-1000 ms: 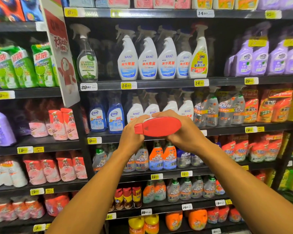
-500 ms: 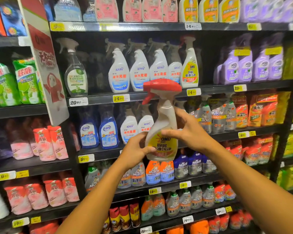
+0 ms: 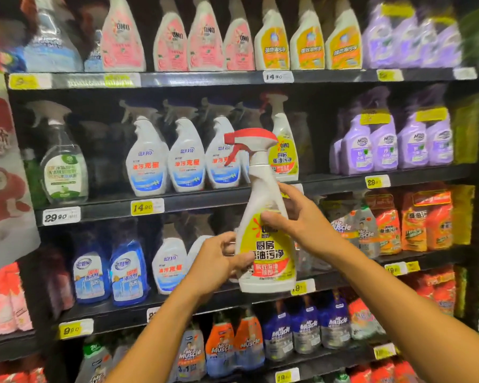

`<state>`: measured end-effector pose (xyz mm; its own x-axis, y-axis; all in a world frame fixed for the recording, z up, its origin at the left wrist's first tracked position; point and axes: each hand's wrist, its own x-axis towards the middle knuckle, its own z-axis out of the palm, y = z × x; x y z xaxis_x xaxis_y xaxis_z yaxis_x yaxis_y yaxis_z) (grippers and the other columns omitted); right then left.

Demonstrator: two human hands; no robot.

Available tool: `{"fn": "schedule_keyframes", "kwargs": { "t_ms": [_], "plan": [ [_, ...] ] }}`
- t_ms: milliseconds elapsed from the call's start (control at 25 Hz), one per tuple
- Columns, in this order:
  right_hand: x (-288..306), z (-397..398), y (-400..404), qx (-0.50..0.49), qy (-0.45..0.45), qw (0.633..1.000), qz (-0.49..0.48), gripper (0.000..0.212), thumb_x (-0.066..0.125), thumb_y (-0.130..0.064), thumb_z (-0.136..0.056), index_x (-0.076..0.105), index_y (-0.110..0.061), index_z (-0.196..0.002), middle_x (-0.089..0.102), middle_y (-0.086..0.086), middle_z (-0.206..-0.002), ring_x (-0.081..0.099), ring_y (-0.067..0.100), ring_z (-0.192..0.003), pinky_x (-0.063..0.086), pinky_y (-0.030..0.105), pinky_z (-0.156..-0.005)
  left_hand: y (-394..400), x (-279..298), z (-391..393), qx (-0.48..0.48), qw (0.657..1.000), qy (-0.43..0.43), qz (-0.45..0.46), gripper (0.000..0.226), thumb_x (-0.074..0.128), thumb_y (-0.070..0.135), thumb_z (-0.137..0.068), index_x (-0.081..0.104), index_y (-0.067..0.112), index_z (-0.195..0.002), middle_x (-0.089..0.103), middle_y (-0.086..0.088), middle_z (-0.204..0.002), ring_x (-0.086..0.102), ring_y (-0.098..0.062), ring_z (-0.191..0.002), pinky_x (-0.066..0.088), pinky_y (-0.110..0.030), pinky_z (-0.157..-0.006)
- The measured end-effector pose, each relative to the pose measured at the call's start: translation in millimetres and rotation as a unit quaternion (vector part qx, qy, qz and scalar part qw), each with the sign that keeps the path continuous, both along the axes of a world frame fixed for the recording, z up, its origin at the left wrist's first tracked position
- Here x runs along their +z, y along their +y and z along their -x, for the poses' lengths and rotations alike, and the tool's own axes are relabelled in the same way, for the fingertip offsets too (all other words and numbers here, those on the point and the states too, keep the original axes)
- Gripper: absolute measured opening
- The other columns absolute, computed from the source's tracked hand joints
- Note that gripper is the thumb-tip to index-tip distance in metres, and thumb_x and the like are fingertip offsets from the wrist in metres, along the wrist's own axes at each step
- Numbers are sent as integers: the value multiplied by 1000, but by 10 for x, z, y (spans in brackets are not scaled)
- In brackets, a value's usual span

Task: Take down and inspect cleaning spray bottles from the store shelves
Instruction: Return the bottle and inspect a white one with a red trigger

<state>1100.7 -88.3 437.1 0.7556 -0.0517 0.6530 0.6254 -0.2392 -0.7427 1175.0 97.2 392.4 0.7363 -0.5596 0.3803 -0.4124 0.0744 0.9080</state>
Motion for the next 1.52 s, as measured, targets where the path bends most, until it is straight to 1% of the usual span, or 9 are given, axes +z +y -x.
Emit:
{"fn": "schedule_keyframes", "kwargs": {
  "t_ms": [120, 280, 480, 680, 920, 1120, 1240, 1360, 1520],
  "plan": [
    [105, -96, -526, 9, 8, 1000, 2, 56, 77, -30, -75, 54, -30, -126, 75, -8, -109, 72, 13, -100, 58, 24, -78, -477, 162, -92, 6, 1000, -1, 15, 23, 70, 2, -85, 67, 7, -107, 78, -6, -91, 73, -13, -73, 52, -21, -55],
    [280, -219, -1222, -16, 6, 1000, 14, 50, 76, -32, -75, 60, -25, -122, 73, -2, -114, 71, 21, -104, 59, 44, -88, -1114, 401, -217, 9, 1000, -2, 12, 21, 71, 9, -86, 67, 12, -107, 78, -2, -92, 75, -14, -79, 55, -22, -57],
    [568, -455, -1802, -13, 14, 999, -40, 25, 64, -13, -90, 66, -15, -115, 77, 1, -101, 74, 17, -89, 59, 27, -72, -1777, 776, -441, -7, 1000, -8, -7, 25, 73, 16, -85, 68, 14, -110, 78, -1, -95, 75, -14, -81, 56, -22, -59],
    [787, -724, -2186, -66, 35, 995, -60, 15, 58, -12, -97, 66, -13, -109, 76, 6, -96, 74, 15, -78, 60, 26, -65, -2232, 1103, -710, -2, 998, -44, -55, 31, 73, 26, -86, 66, 20, -115, 76, 3, -103, 74, -14, -91, 60, -33, -75],
    [1068, -1096, -2460, -143, 27, 987, -66, 16, 57, -20, -100, 66, -13, -110, 76, 9, -98, 74, 25, -86, 61, 38, -76, -2600, 1408, -1029, 15, 994, -103, -39, 23, 72, 23, -87, 66, 20, -109, 75, 2, -99, 73, -8, -80, 56, -24, -61],
    [1266, -1371, -2644, -167, 13, 984, -55, 13, 57, -20, -100, 67, -15, -105, 77, 4, -91, 75, 20, -79, 61, 33, -69, -2804, 1494, -1185, 30, 989, -141, -27, 41, 72, 20, -88, 55, 25, -125, 68, 8, -101, 70, -14, -93, 60, -41, -83],
    [1324, -1501, -2768, -169, 6, 983, -70, 12, 57, -19, -100, 68, -16, -104, 77, -1, -86, 75, 16, -76, 60, 29, -64, -2866, 1475, -1215, 112, 944, -302, -71, 56, 72, 21, -87, 47, 29, -136, 59, 22, -104, 62, 0, -91, 53, -22, -80],
    [1320, -1608, -2877, -156, -9, 985, -73, 12, 58, -19, -99, 66, -26, -96, 76, -9, -79, 75, 10, -73, 55, 20, -53, -2818, 1513, -1301, 281, 821, -495, -38, 50, 70, 28, -87, 53, 22, -134, 57, 7, -125, 55, -10, -107, 45, -22, -87],
    [1304, -1710, -3005, -135, -26, 990, -32, 14, 61, -18, -98, 64, -32, -97, 76, -14, -82, 74, 6, -78, 54, 17, -55, -2662, 1610, -1522, 378, 810, -447, 31, 57, 75, 23, -83, 51, 16, -134, 47, -3, -135, 40, -21, -122, 34, -38, -101]
  ]
}}
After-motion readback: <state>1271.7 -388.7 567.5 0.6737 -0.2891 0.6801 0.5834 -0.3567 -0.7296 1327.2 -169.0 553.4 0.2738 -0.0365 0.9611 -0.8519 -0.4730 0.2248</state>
